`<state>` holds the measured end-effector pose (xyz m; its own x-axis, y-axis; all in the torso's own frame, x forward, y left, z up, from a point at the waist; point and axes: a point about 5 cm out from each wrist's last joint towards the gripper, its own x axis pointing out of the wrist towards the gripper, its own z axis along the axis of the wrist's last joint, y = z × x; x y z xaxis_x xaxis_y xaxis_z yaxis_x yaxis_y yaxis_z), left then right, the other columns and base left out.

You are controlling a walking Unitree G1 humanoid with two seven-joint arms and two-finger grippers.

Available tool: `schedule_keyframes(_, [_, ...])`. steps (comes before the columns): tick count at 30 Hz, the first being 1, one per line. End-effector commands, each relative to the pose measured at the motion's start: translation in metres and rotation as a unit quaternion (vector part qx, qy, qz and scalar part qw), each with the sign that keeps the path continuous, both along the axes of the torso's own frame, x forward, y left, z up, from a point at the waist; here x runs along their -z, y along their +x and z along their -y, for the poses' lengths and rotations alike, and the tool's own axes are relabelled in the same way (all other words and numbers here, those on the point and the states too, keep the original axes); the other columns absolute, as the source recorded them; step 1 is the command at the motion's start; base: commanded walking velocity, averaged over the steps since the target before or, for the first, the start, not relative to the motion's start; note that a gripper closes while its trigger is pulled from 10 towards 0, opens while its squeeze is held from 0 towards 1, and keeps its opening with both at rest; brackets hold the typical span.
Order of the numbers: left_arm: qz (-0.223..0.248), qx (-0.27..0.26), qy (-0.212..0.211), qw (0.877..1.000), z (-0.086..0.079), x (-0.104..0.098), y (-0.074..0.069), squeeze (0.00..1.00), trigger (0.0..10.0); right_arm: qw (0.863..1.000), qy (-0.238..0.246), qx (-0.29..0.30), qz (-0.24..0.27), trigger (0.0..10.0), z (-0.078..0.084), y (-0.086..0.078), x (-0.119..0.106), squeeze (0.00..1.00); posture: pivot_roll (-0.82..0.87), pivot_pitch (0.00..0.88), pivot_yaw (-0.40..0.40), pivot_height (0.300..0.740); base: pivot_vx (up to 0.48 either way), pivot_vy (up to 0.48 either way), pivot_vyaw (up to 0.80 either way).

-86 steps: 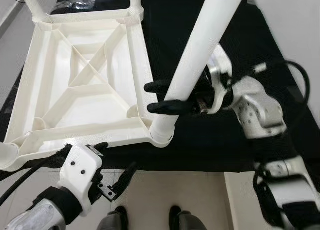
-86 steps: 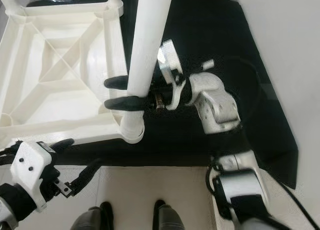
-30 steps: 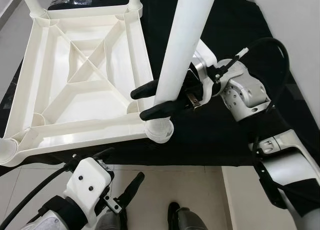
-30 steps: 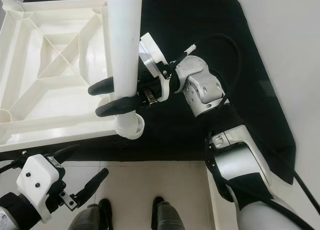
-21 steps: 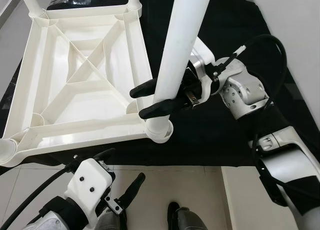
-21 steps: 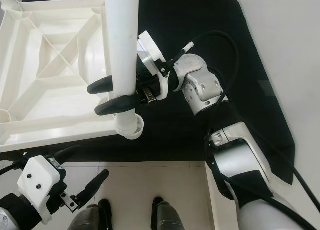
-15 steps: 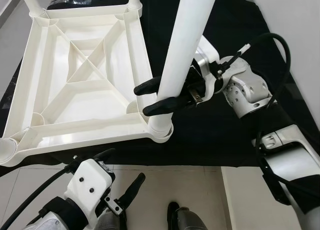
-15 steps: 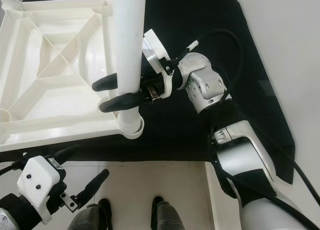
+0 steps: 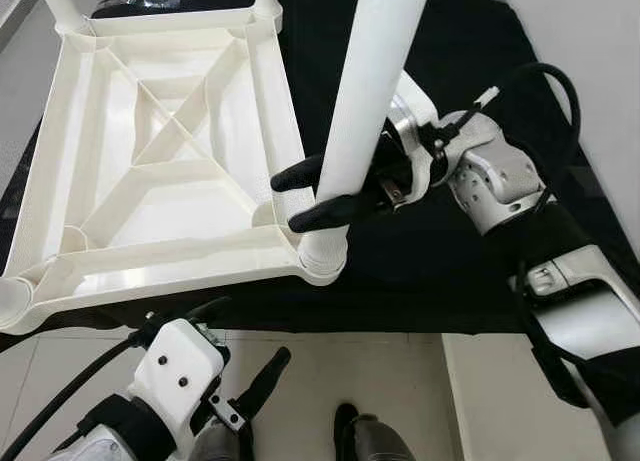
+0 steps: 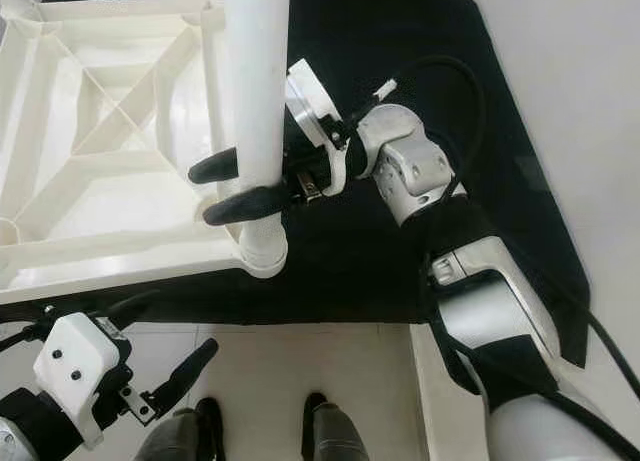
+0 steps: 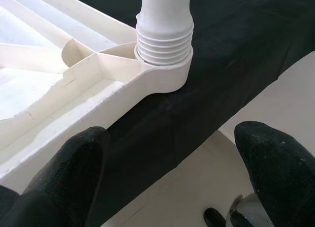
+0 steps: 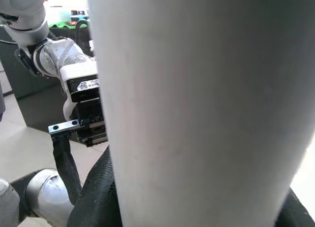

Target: Building children table

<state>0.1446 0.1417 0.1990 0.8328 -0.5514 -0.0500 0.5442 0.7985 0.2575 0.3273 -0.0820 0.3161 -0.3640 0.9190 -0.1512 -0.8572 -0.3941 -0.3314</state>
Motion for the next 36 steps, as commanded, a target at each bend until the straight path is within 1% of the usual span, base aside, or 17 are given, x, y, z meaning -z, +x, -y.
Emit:
schedule_keyframes(1, [-0.002,0.010,0.002,1.000,0.002,0.000,-0.004,0.00,10.0,0.998,-0.046,0.010,-0.033,10.0,0.002,0.002,0.026,0.00,0.07,0.379,-0.086,0.740,0.000,0.000,0.00])
schedule_keyframes(9, [-0.002,0.009,0.003,1.000,0.002,0.000,-0.004,0.00,10.0,0.998,-0.058,0.016,-0.026,10.0,0.000,0.005,0.030,0.00,0.07,0.378,-0.088,0.740,0.000,0.000,0.00])
schedule_keyframes(16, [-0.001,0.009,0.002,1.000,0.003,0.000,-0.004,0.00,10.0,0.998,-0.050,0.037,-0.020,10.0,0.003,0.009,0.032,0.00,0.06,0.376,-0.091,0.740,0.000,0.000,0.00])
schedule_keyframes(18, [-0.001,0.009,0.002,1.000,0.003,0.000,-0.004,0.00,10.0,0.994,-0.043,0.098,-0.018,10.0,0.006,0.013,0.036,0.00,0.05,0.375,-0.097,0.740,0.000,0.000,0.00])
schedule_keyframes(20, [-0.001,0.009,0.002,1.000,0.004,0.000,-0.004,0.00,10.0,0.992,-0.041,0.114,-0.017,10.0,0.007,0.014,0.037,0.00,0.05,0.373,-0.100,0.740,0.000,0.000,0.00])
schedule_keyframes(21, [-0.001,0.008,0.002,1.000,0.004,0.001,-0.004,0.00,10.0,0.983,-0.041,0.181,-0.017,10.0,0.010,0.017,0.044,0.00,0.03,0.368,-0.125,0.740,0.000,0.000,0.00])
schedule_keyframes(22, [0.000,0.008,0.002,1.000,0.005,0.001,-0.004,0.00,10.0,0.941,-0.015,0.336,-0.036,10.0,0.011,0.026,0.054,0.00,0.03,0.365,-0.140,0.740,0.000,0.000,0.00])
schedule_keyframes(23, [0.002,0.006,0.002,1.000,0.006,0.001,-0.004,0.00,10.0,0.855,0.019,0.516,-0.051,10.0,0.018,0.037,0.064,0.00,0.03,0.365,-0.140,0.740,0.000,0.000,0.00])
schedule_keyframes(24, [0.002,0.005,0.003,1.000,0.006,0.001,-0.004,0.00,10.0,0.780,0.042,0.623,-0.038,10.0,0.030,0.033,0.074,0.00,0.03,0.362,-0.138,0.740,0.000,0.000,0.00])
schedule_keyframes(25, [0.003,0.003,0.003,1.000,0.005,0.001,-0.003,0.00,10.0,0.751,0.049,0.656,-0.055,10.0,0.034,0.020,0.083,0.00,0.02,0.360,-0.129,0.740,0.000,0.000,0.00])
schedule_keyframes(26, [0.003,0.003,0.003,1.000,0.005,0.001,-0.003,0.00,10.0,0.751,0.049,0.656,-0.055,10.0,0.034,0.020,0.083,0.00,0.02,0.360,-0.129,0.740,0.000,0.000,0.00])
schedule_keyframes(28, [0.004,0.001,0.005,1.000,0.004,0.001,-0.001,0.00,10.0,0.752,0.063,0.650,-0.087,10.0,0.033,0.003,0.092,0.00,0.01,0.363,-0.117,0.740,0.000,0.000,0.00])
schedule_keyframes(31, [0.004,0.001,0.005,1.000,0.004,0.002,0.001,0.00,10.0,0.750,0.071,0.650,-0.103,10.0,0.031,0.000,0.094,0.00,0.01,0.359,-0.113,0.740,0.000,0.000,0.00])
schedule_keyframes(32, [0.005,0.003,0.007,1.000,0.004,0.004,0.004,0.00,10.0,0.738,0.093,0.660,-0.106,10.0,0.025,-0.002,0.094,0.00,0.01,0.327,-0.098,0.740,0.000,0.000,0.00])
schedule_keyframes(33, [0.005,0.003,0.007,1.000,0.004,0.004,0.004,0.00,10.0,0.738,0.093,0.660,-0.106,10.0,0.025,-0.002,0.094,0.00,0.01,0.327,-0.098,0.740,0.000,0.000,0.00])
schedule_keyframes(34, [0.006,0.005,0.009,1.000,0.004,0.006,0.008,0.00,10.0,0.722,0.120,0.673,-0.108,10.0,0.017,-0.005,0.094,0.00,0.01,0.306,-0.091,0.740,0.000,0.000,0.00])
schedule_keyframes(36, [0.007,0.005,0.010,1.000,0.004,0.007,0.010,0.00,10.0,0.721,0.125,0.673,-0.109,10.0,0.012,-0.007,0.095,0.00,0.01,0.299,-0.091,0.740,0.000,0.000,0.00])
